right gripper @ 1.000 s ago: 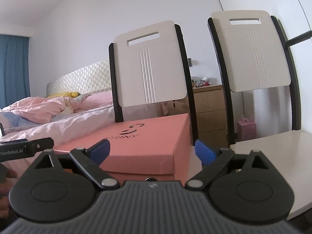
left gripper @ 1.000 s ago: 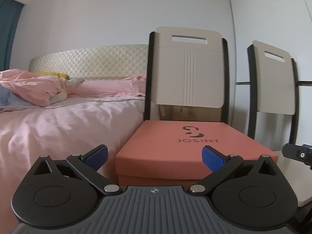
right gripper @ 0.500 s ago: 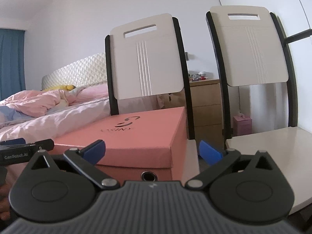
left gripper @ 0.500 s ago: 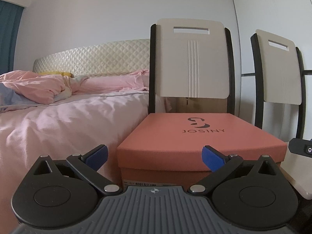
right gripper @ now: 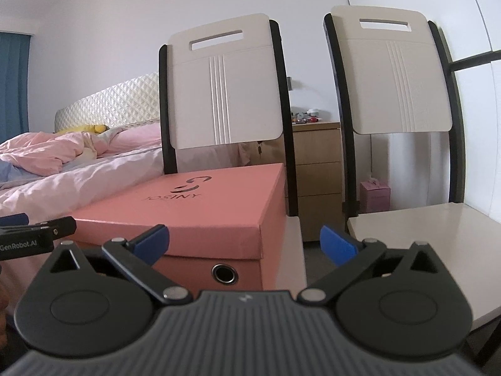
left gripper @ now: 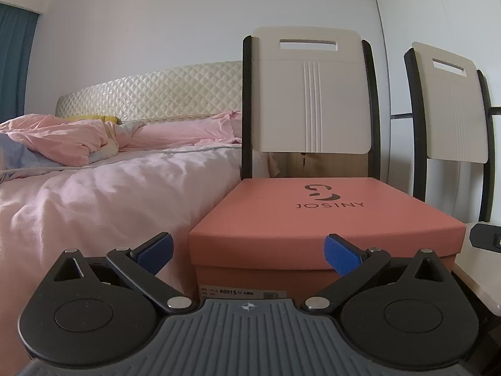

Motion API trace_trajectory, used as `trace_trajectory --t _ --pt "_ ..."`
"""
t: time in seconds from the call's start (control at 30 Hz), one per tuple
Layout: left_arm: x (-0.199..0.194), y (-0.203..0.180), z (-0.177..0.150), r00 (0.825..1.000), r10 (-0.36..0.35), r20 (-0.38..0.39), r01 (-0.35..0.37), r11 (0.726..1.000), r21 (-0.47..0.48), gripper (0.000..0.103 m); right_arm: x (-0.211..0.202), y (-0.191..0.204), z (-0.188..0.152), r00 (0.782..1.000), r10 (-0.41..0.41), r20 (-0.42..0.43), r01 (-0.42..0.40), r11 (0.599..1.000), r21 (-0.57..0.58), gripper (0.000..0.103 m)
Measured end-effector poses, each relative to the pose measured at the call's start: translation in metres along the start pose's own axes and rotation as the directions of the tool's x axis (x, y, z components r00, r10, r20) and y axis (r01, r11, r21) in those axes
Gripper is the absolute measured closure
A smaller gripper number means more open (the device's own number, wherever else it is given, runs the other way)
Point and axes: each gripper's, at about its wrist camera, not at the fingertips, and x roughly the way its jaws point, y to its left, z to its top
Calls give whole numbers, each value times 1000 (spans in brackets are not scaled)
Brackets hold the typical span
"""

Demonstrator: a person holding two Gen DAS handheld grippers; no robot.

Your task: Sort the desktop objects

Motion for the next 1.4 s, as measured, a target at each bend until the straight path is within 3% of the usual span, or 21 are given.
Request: trace_trajectory --t 1.4 --pt "0 -1 -1 1000 -9 -9 9 1000 5 0 -1 -1 -1 999 -43 -8 43 999 2 0"
